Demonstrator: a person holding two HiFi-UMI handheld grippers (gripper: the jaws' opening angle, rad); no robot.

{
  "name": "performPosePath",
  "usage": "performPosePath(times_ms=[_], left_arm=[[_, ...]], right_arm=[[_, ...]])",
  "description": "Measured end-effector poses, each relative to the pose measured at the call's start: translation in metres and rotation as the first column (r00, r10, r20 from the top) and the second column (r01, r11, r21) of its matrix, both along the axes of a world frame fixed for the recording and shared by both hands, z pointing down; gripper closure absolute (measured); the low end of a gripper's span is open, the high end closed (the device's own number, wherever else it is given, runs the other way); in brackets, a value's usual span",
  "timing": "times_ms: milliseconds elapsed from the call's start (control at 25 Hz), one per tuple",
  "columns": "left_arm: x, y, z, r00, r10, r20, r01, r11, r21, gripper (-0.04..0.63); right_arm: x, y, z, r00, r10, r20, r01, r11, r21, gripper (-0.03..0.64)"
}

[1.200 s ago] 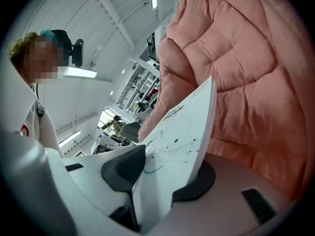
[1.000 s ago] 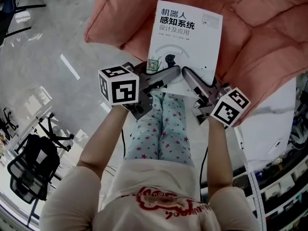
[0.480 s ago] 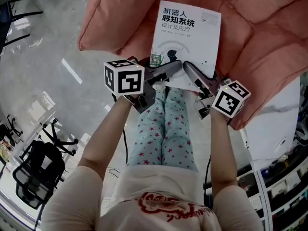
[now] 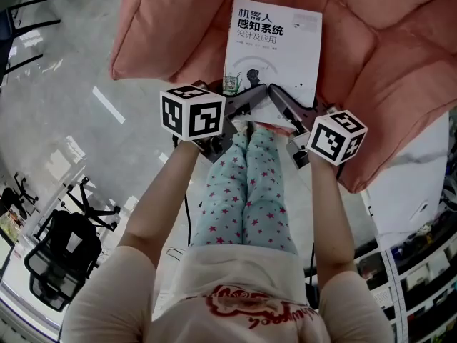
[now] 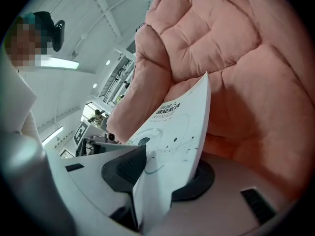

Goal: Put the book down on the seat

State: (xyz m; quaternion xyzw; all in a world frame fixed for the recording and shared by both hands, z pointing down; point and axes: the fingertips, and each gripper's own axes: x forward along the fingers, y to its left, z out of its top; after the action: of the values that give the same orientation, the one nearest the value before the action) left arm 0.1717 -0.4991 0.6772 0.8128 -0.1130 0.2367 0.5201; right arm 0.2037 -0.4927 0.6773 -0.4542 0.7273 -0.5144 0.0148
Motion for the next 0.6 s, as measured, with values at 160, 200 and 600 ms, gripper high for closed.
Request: performPosePath(times_ms=[160, 200, 600], left_arm=[[-0.001, -0.001, 0.009, 0.999, -0.016, 0.044, 0.014, 0.999, 0.038, 0.479], [-0.001, -0.001, 0.012, 0.998, -0.025, 0.052, 0.023, 0.999, 0.046, 0.479], [-0.008, -0.003, 0.029, 0.995, -0.065, 0.070, 0.059, 0.994, 0.093, 0.476]], right_arm=[[0.000, 0.000, 0.010, 0.998, 0.005, -0.066, -0.008, 0.999, -0.040, 0.463], [0.000, 0.000, 0.013, 0.996, 0.012, -0.088, -0.017, 0.998, -0.054, 0.462], [0.005, 0.002, 0.036, 0.964, 0.083, -0.253, -0.121, 0.983, -0.137, 0.402]])
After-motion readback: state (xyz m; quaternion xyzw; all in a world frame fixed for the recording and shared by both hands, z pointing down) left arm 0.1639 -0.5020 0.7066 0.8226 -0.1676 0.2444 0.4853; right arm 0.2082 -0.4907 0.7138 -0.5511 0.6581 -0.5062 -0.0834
